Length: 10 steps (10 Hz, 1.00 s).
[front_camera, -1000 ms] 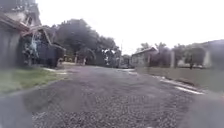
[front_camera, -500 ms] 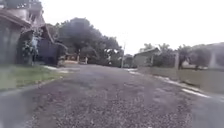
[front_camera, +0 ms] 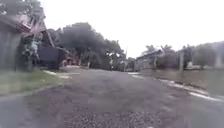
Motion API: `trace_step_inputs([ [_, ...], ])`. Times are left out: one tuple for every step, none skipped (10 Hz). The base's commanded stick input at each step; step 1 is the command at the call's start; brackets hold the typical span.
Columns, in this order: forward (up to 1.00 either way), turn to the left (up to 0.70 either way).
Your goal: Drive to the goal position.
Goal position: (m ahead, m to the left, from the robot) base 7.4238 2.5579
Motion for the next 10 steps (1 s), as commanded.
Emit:
trace_step_inputs([
  [0.7,0.0],
  [0.7,0.0],
  [0.7,0.0],
  [0.7,0.0],
  [0.7,0.0],
  [0.7,0.0],
  [0.7,0.0],
  [0.7,0.0],
  [0.7,-0.04],
  [0.7,-0.28],
])
